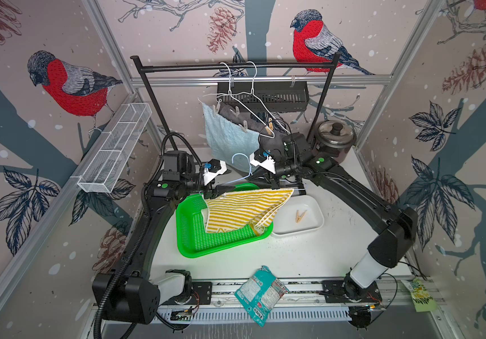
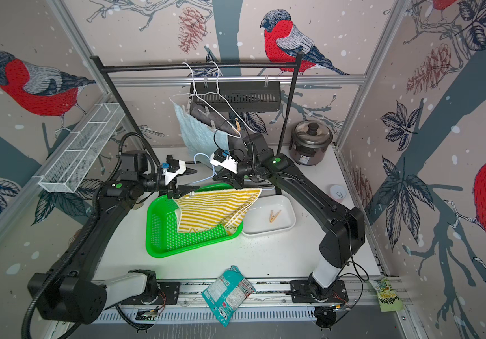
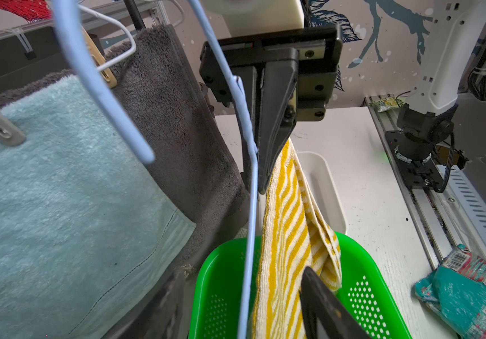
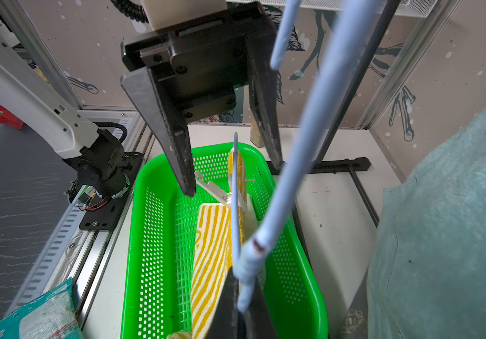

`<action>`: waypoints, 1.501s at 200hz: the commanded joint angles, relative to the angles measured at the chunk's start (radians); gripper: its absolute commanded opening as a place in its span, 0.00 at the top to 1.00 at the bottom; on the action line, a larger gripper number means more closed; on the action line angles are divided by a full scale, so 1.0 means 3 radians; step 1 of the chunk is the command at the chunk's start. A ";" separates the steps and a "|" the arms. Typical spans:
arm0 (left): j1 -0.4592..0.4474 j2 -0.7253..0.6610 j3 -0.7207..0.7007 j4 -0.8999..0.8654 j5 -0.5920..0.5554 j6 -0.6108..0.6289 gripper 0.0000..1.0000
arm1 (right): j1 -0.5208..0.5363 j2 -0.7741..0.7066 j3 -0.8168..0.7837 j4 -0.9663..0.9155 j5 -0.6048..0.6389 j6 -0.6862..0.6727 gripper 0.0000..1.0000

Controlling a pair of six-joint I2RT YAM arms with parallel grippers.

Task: Remove the clothespins securing towels to the hanger
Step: Adjust the hanger.

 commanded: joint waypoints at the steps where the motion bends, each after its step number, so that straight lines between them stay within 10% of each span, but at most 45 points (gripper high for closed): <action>1: 0.0042 0.0029 0.0041 -0.0173 0.0119 0.0251 0.44 | 0.0004 0.0050 0.0090 0.0023 -0.0094 0.0059 0.99; 124: 0.0046 0.0206 0.0216 -0.0301 0.0250 0.0349 0.74 | 0.0081 0.0158 0.0232 0.0044 -0.0145 0.0053 0.99; 245: 0.0045 0.0208 0.0236 -0.0260 0.0267 0.0339 0.74 | 0.0134 0.0147 0.0212 0.0229 -0.0158 0.0159 0.99; 300: 0.0048 0.0181 0.0232 -0.0243 0.0252 0.0329 0.96 | 0.0142 0.0146 0.0207 0.0248 -0.0093 0.0175 0.98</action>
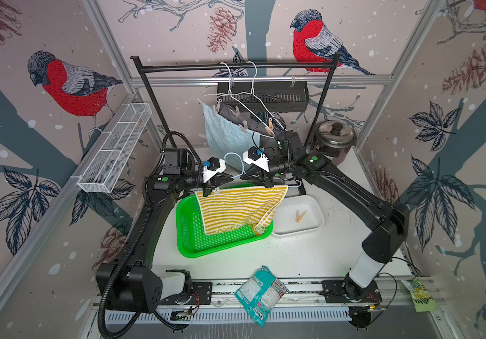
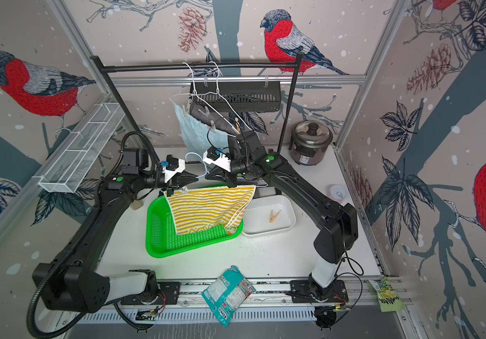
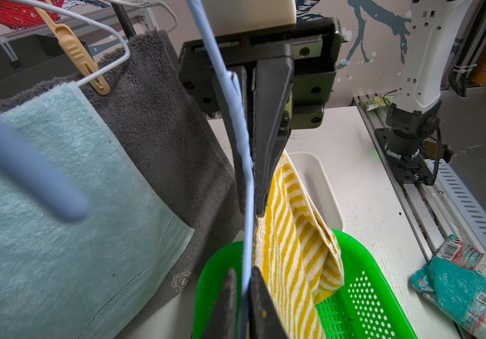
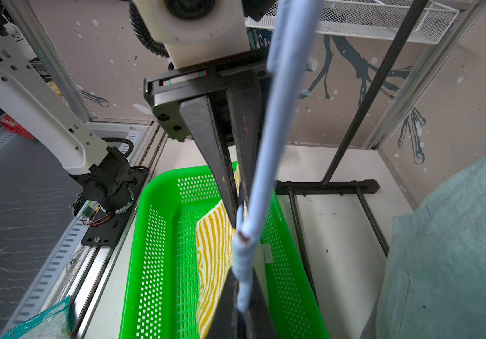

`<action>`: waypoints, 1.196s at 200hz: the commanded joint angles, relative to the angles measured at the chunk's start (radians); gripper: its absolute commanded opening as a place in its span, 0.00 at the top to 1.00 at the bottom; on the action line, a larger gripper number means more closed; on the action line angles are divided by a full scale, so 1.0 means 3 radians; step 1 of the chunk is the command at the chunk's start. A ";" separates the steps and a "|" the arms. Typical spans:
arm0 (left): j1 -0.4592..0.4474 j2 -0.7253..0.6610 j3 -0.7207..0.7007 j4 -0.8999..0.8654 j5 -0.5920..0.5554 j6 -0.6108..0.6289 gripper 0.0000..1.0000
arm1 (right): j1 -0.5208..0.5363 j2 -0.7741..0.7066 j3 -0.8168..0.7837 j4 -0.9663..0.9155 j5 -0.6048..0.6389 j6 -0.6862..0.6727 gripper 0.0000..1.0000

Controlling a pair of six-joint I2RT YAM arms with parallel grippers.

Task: Remove the clothespins securing towels to the hanger
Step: Adjust the hanger, then remove the clothespin from the hanger.

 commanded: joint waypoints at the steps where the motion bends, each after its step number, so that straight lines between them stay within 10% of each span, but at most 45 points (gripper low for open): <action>1: 0.0007 -0.0026 0.0014 -0.0005 0.0049 0.0059 0.96 | 0.0009 -0.0013 -0.0001 0.0099 -0.0029 0.0048 0.98; 34: 0.0007 -0.0163 -0.0099 0.0148 -0.0026 -0.0016 1.00 | -0.0016 -0.0109 -0.0103 0.0201 0.0139 0.0127 0.92; 94: 0.0003 -0.0317 -0.0227 0.0406 -0.0150 -0.0232 1.00 | -0.0078 -0.0917 -0.0966 0.1039 0.0725 0.0487 0.46; 159: 0.0006 -0.0345 -0.0237 0.0514 -0.0181 -0.0354 1.00 | 0.0521 -0.2085 -0.2607 0.2454 0.1599 0.0699 0.33; 239: 0.0006 -0.0391 -0.0242 0.0540 -0.0148 -0.0381 1.00 | 0.0976 -0.1347 -0.2946 0.3862 0.1815 0.0793 0.23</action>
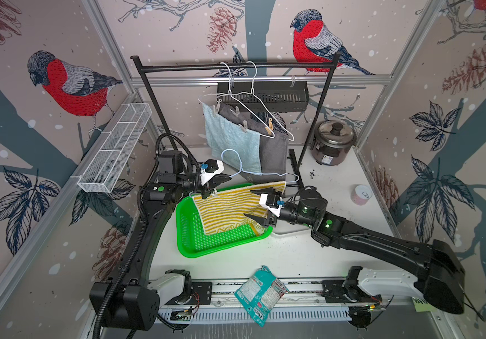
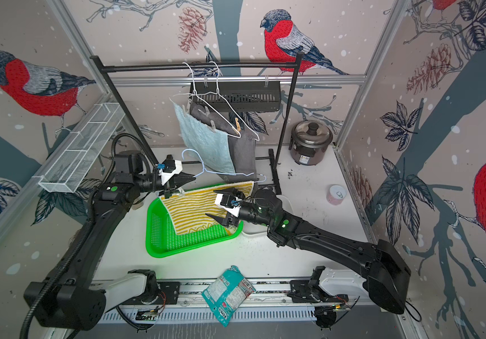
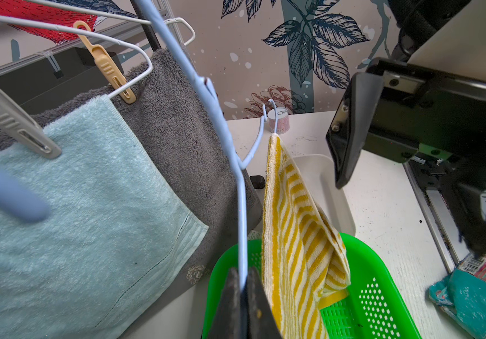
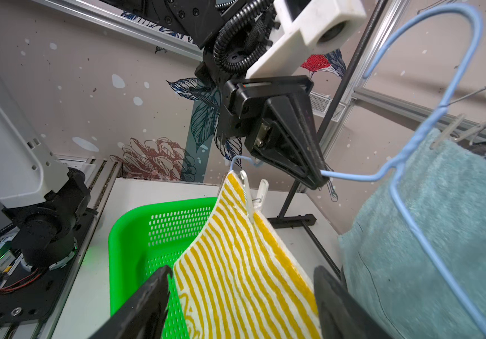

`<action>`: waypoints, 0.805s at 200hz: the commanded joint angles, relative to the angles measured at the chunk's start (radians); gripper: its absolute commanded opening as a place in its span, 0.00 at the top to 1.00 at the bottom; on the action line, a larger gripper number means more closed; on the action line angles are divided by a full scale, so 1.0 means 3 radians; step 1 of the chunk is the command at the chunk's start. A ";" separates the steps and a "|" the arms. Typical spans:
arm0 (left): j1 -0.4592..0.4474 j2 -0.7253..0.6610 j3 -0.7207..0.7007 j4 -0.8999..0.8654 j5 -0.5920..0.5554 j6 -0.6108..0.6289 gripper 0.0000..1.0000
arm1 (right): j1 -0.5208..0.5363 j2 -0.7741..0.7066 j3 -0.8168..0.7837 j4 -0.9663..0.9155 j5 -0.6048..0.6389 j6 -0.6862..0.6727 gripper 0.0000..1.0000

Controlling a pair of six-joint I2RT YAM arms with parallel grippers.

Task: Remove the clothespins securing towels to the hanger
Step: Remove the clothespin from the hanger.

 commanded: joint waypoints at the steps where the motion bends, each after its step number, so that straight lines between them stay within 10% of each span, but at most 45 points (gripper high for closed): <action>1: 0.0004 -0.0021 0.0000 0.0153 0.0075 -0.0007 1.00 | 0.0042 0.0238 0.0112 0.0555 0.0169 0.0150 0.23; 161: 0.0004 -0.0018 0.0005 0.0162 0.0063 0.0009 1.00 | 0.0250 0.1534 0.0812 0.1000 0.0565 0.0579 0.28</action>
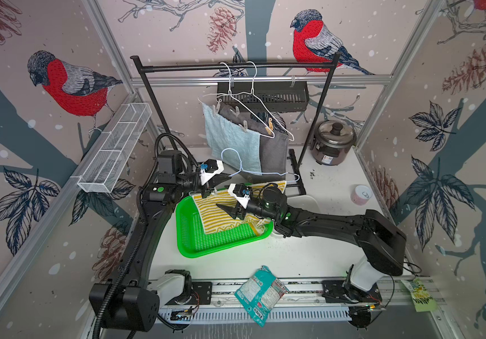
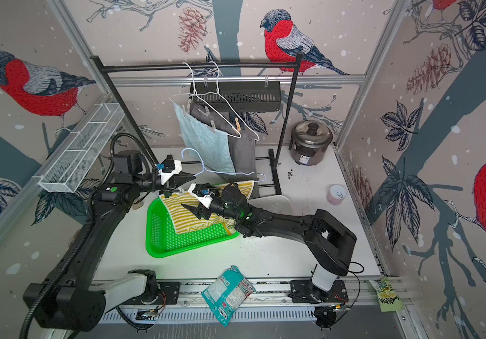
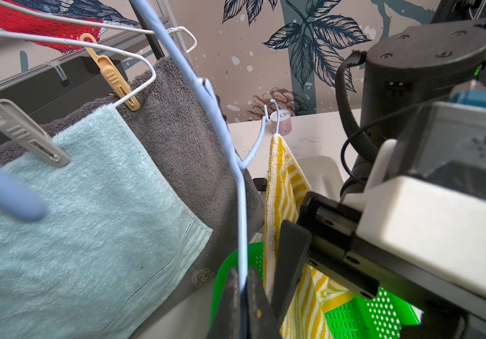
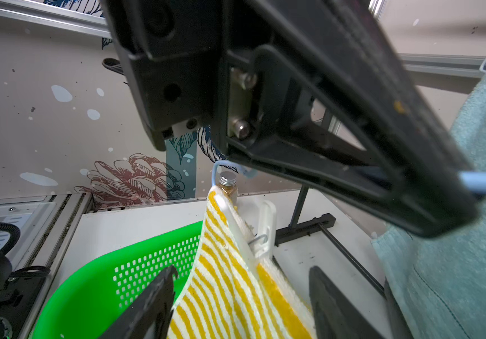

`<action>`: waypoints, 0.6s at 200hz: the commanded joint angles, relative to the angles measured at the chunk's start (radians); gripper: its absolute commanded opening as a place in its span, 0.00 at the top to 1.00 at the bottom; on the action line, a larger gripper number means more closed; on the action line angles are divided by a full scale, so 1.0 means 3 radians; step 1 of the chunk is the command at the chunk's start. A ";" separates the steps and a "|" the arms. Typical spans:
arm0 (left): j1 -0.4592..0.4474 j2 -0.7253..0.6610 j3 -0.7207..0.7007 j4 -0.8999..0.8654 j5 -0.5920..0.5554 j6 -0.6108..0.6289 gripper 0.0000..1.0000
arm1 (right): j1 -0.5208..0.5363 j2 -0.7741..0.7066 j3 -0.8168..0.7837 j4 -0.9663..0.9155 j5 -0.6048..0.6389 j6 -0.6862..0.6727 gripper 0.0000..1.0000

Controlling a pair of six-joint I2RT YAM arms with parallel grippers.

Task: Remove the clothespins securing towels to the hanger
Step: Remove the clothespin from the hanger.

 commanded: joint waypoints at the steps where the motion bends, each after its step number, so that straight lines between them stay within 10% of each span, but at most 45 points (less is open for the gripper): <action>1: 0.0007 -0.0007 0.0007 0.0094 0.0065 0.0011 1.00 | 0.0025 0.0094 0.0084 0.0253 0.0117 0.0060 0.28; 120: 0.0004 -0.0008 0.0014 0.0096 0.0070 0.0011 1.00 | 0.0103 0.0463 0.0501 0.0145 0.0010 -0.0008 0.28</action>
